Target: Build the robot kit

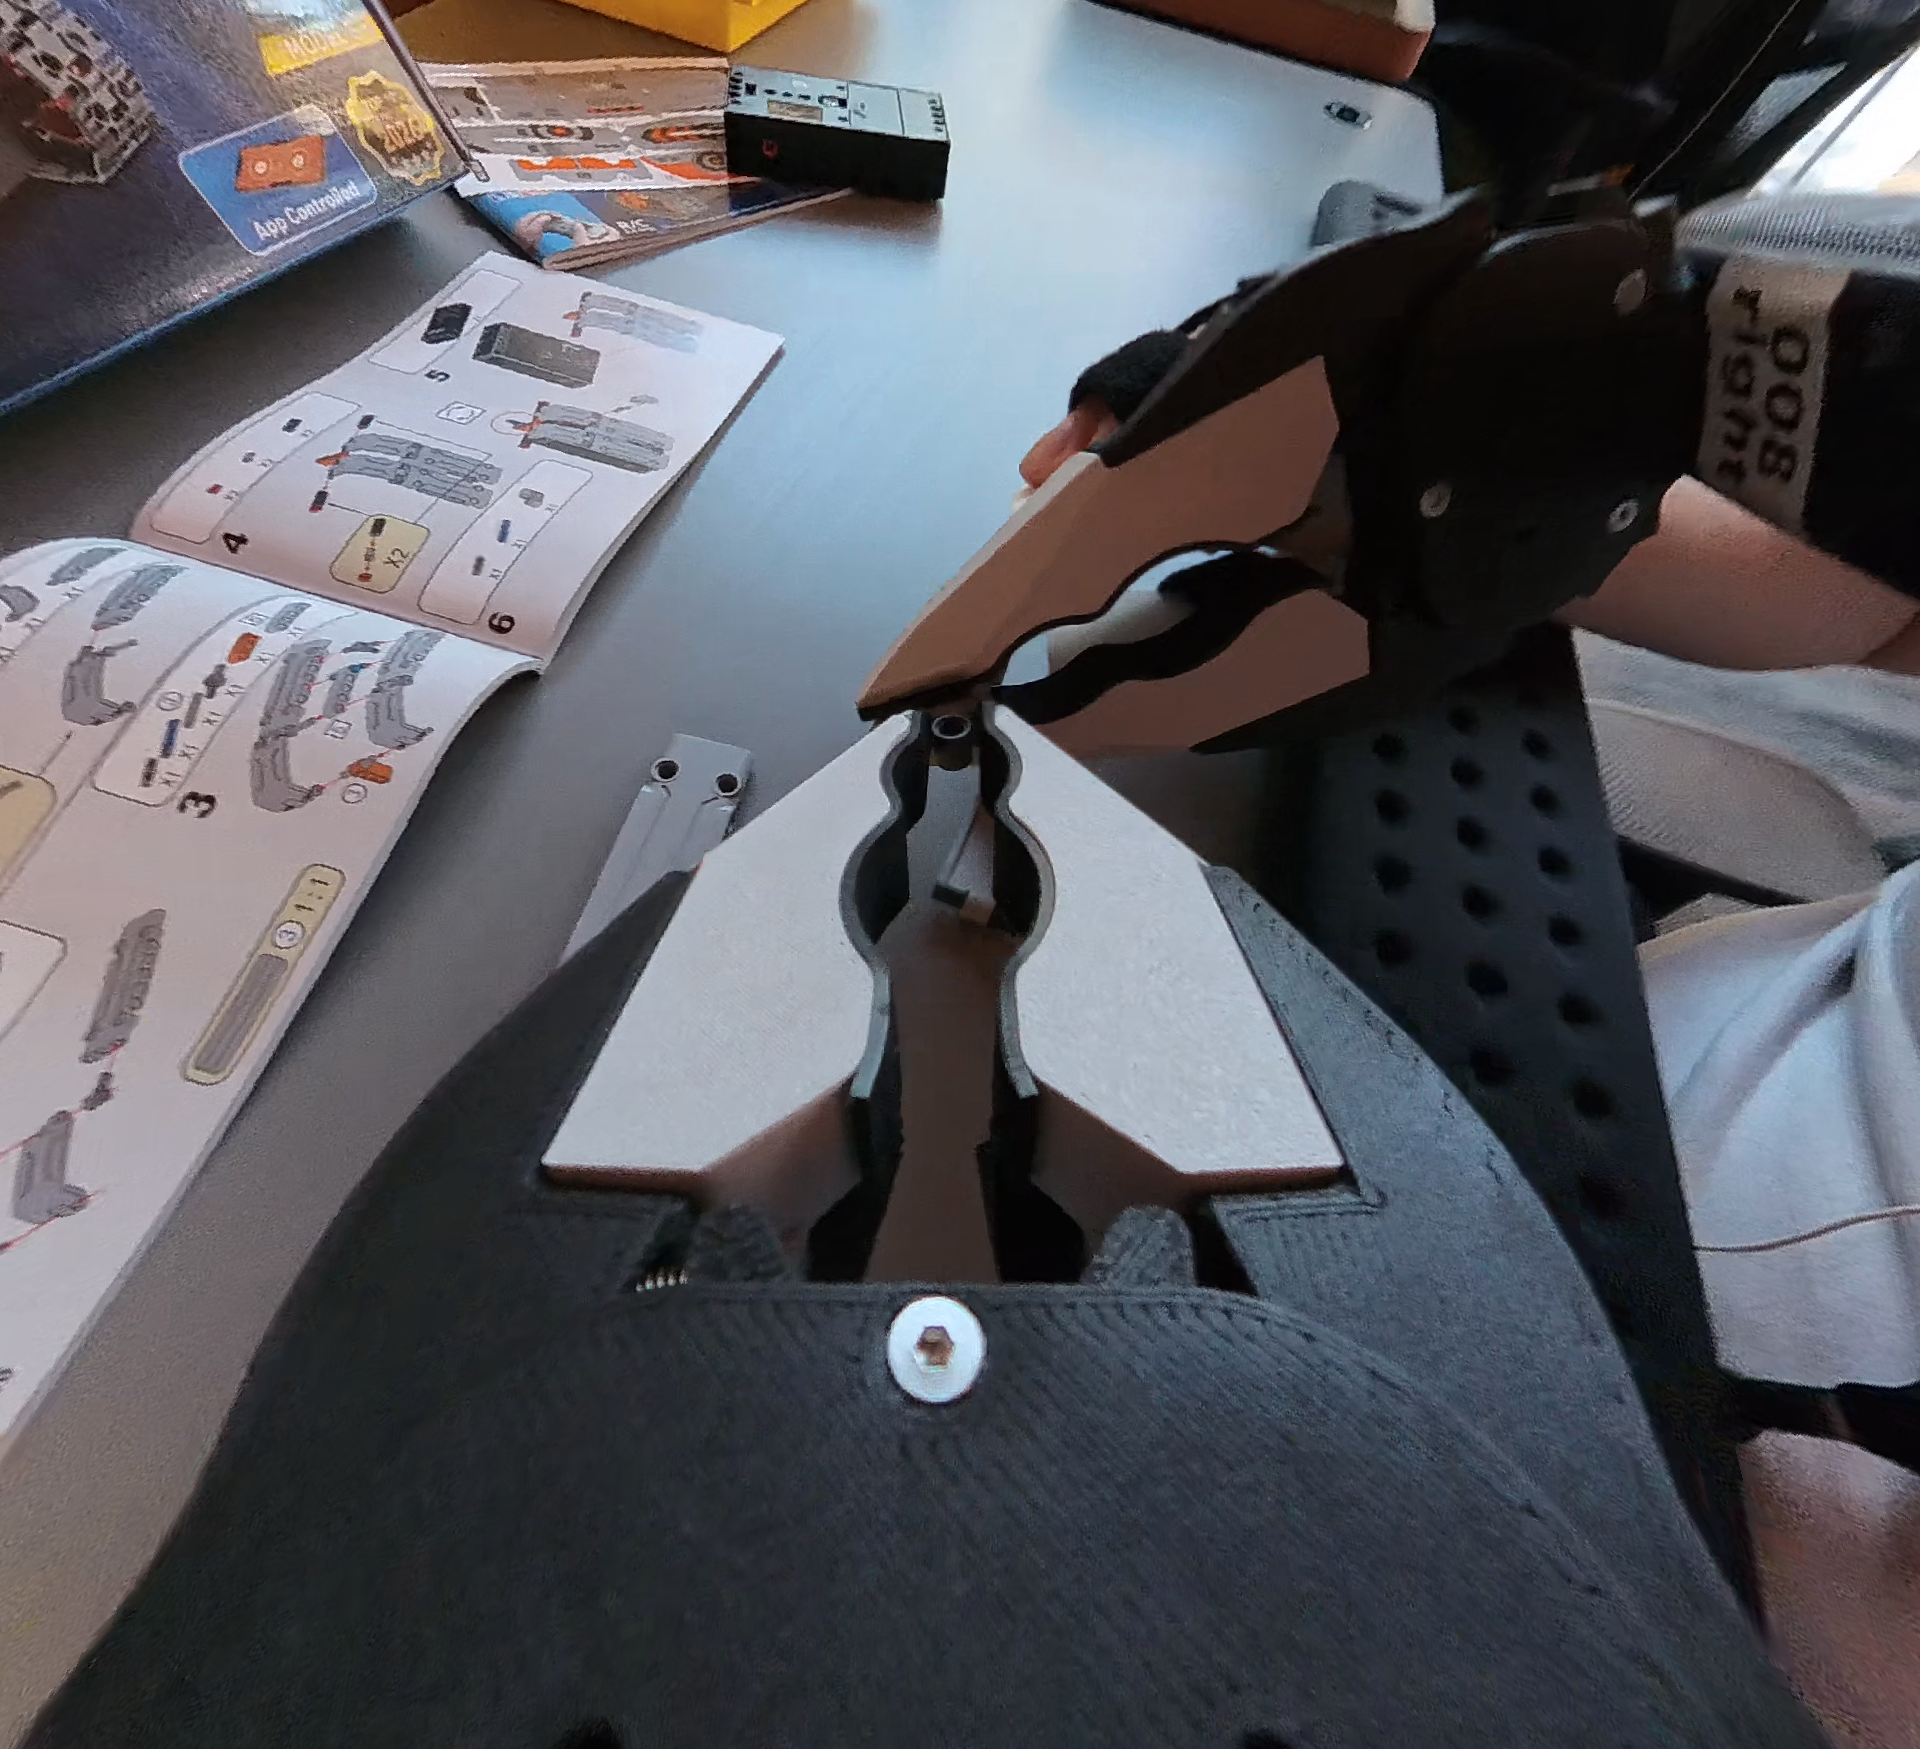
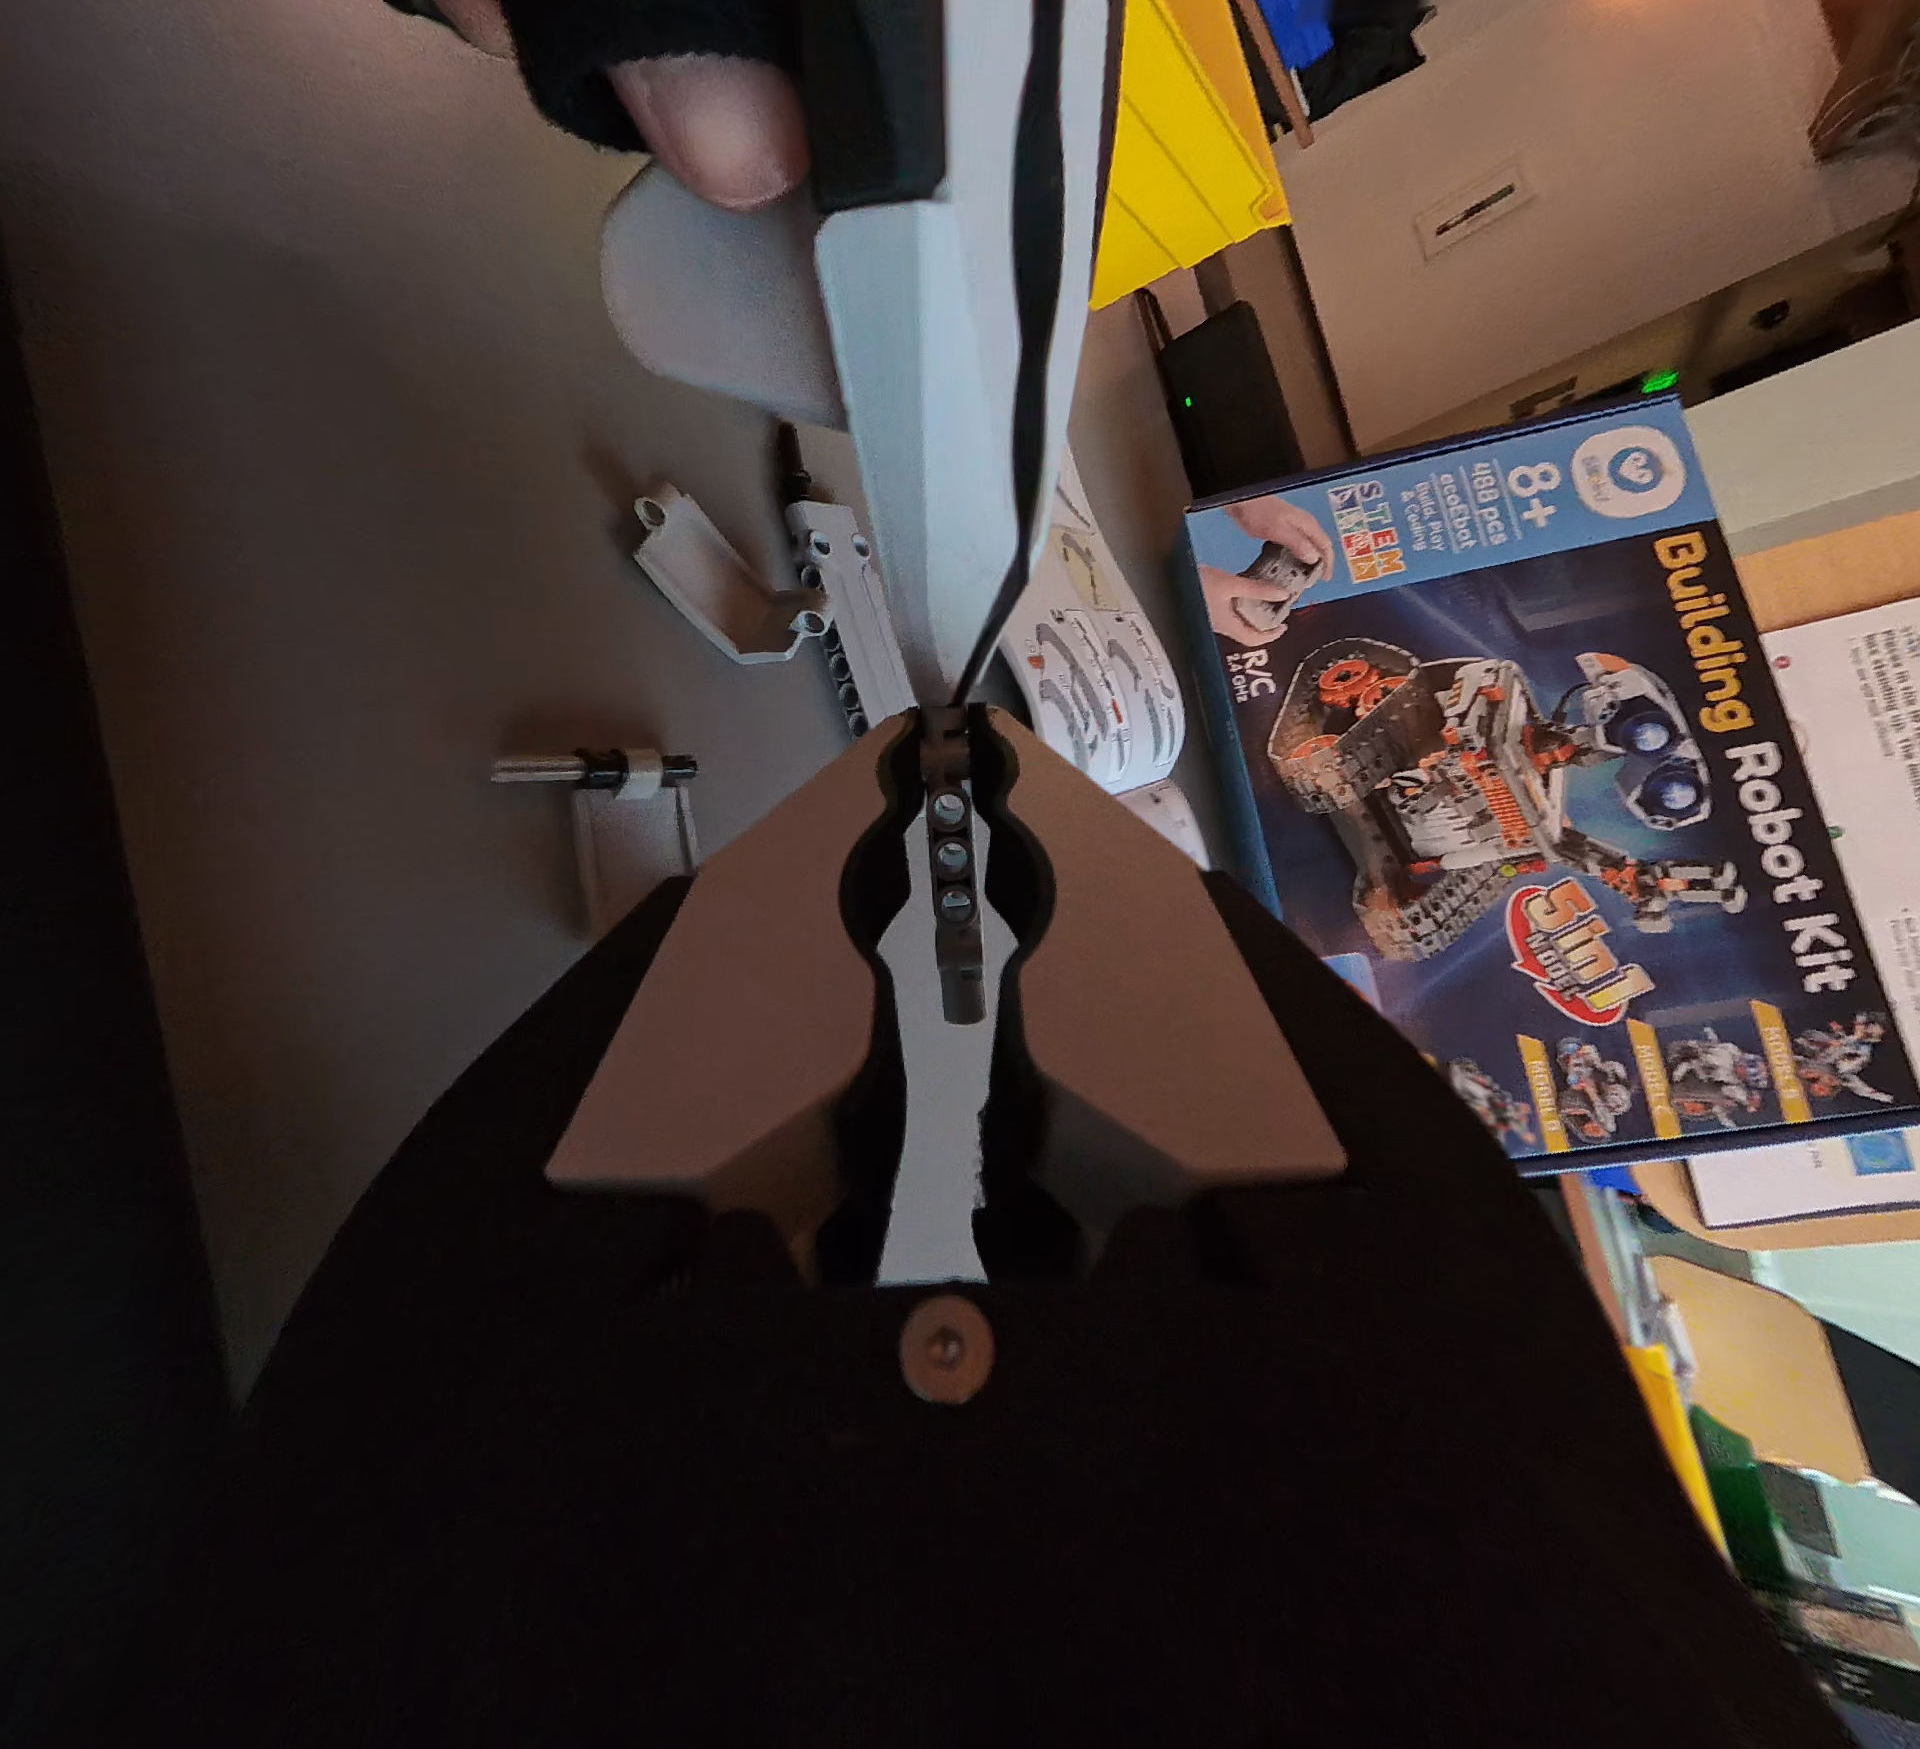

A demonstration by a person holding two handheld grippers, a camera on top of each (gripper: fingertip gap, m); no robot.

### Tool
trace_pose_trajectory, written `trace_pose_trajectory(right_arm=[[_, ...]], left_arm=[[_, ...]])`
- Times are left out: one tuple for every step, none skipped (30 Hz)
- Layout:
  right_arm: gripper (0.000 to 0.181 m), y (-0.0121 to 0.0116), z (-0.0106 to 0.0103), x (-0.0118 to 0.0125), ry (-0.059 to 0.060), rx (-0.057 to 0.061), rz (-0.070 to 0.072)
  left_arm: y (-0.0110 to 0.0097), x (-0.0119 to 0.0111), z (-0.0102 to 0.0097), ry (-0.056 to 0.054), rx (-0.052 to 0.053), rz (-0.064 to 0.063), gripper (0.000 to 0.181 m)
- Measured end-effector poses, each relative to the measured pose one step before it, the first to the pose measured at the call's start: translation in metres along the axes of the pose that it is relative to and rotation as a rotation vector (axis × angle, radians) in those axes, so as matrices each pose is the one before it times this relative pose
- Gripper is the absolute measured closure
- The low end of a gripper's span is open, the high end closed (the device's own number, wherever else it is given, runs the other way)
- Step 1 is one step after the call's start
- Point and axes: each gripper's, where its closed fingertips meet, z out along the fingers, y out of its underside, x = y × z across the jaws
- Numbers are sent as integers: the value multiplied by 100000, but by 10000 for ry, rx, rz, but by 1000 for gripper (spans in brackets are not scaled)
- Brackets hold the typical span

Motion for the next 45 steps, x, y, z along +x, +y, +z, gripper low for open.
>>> trace_pose_trajectory(right_arm=[[175, 65, 81, -164, -138, -81, 137], [175, 97, 68, -99, -70, -70, 47], [174, 82, 57, -160, -79, -50, -19], [174, 65, 69, -188, -85, -32, 17], [174, 28, 38, -78, -42, -30, 41], [174, -15, 8, -34, -24, -11, 41], [174, -71, 22, -38, -19, 67, 41], [174, -79, 19, 10, -11, 85, 51], [174, -36, -15, 48, -43, 33, 20], [174, 15, 13, -142, -181, 18, 83], [174, 35, 39, -189, -170, 17, 161], [174, -129, -105, 157, 81, 65, -74], [174, -291, -197, 294, 182, 192, -234], [174, -308, -165, 148, 80, 281, -140], [174, -256, -154, 131, 41, 184, -78], [174, -212, -168, 115, 74, 101, -85], [174, -139, -127, 16, 44, 77, -70], [174, -65, -100, 1, 28, 56, -61], [174, -56, -62, -89, -27, 22, -39], [173, -113, -90, -28, 25, 51, -88], [174, -224, -157, 23, 44, 111, -85], [173, -261, -179, -45, -9, 151, -25], [173, -292, -208, -6, 49, 172, -81], [173, -304, -172, -31, 54, 144, -155], [173, -210, -104, -87, -8, 93, -57], [173, -275, -167, -14, 10, 156, -50], [172, -76, -249, 235, 137, 102, -89], [174, 741, -126, 670, 306, -346, 240], [174, 2594, -13, 769, 41, -1065, 275], [174, 759, -354, 378, -268, 267, 845], [174, -1532, -865, 584, -38, 1101, 641], [174, -1369, -340, 605, 205, 584, 292], [174, -300, 318, -18, -82, 13, 208], [174, 193, 476, -504, -297, -103, 171], [174, -37, 316, -755, -425, 61, 102], [174, -91, 132, -423, -244, 23, 42], [174, -37, 32, -246, -178, -20, 54], [174, -20, 25, -412, -337, 73, 225], [174, 103, 88, -509, -476, 44, 488], [174, 294, 146, -468, -523, -34, 682], [174, 89, 85, -505, -587, 90, 699], [174, -173, 1, -396, -493, 213, 588], [174, -222, -43, -122, -296, 195, 482], [174, -148, -12, -193, -296, 100, 349], [174, -79, 24, -175, -238, 75, 257]], left_arm=[[160, 28, 17, -153, -136, 335, 172], [121, 163, 47, -15, -106, 293, 167], [188, -91, 124, -163, -145, 188, 170], [206, -161, 33, -148, -155, 179, 174], [168, 5, 169, 1, -96, 92, 174], [46, 49, 16, 56, -43, 63, 174], [26, 46, -60, 69, -26, 118, 174], [-19, 1, -53, 38, 15, 104, 174], [-101, -25, -37, 7, 74, -47, 174], [18, 44, 21, 23, 5, -3, 174], [166, 55, 1, 34, -96, 160, 174], [-57, 34, -114, 4, 74, 97, 174], [-323, 34, -237, 55, 229, -24, 175], [-281, 85, -282, 200, 163, -248, 175], [-210, 147, -264, 307, 140, -367, 175], [-227, 107, -173, 302, 197, -347, 175], [-110, 108, -162, 230, 150, -273, 176], [-26, 88, -102, 116, 116, -130, 176], [57, 72, -73, 27, 47, -38, 176], [38, 97, -95, 4, 8, 4, 176], [-70, 177, -123, 33, 57, 39, 176], [-61, 220, -171, 107, 34, -44, 176], [-37, 215, -156, 118, 31, -57, 176], [-46, 252, -211, 130, 32, -56, 176], [63, 194, -216, 42, -27, -25, 176], [24, 214, -207, 31, -49, 21, 176], [-74, -138, -246, -121, 0, 65, 176], [-15, -84, -847, -191, 3, -88, 181], [-222, -1253, -1018, -560, 200, 14, 181], [-370, -1223, -1128, -333, 341, -206, 181], [-237, -184, -674, 309, 173, -562, 181], [16, 342, -49, 510, -29, -599, 181], [229, 402, 362, 395, -79, -340, 181], [138, 451, 474, 315, 30, -72, 181], [-91, 442, 444, 233, 135, -25, 181], [-255, 502, 369, 221, 196, 59, 181], [-419, 569, 263, 135, 278, 226, 174], [-510, 225, 173, -135, 256, 464, 163], [-249, 160, 146, -301, 32, 880, 157], [97, 288, 150, -312, -284, 1208, 155], [163, 343, 176, -247, -414, 1263, 149], [130, 401, 210, -126, -425, 1102, 144], [151, 415, 215, 32, -414, 911, 146], [216, 90, 208, -49, -406, 706, 150], [285, 194, 253, 109, -400, 516, 151]])
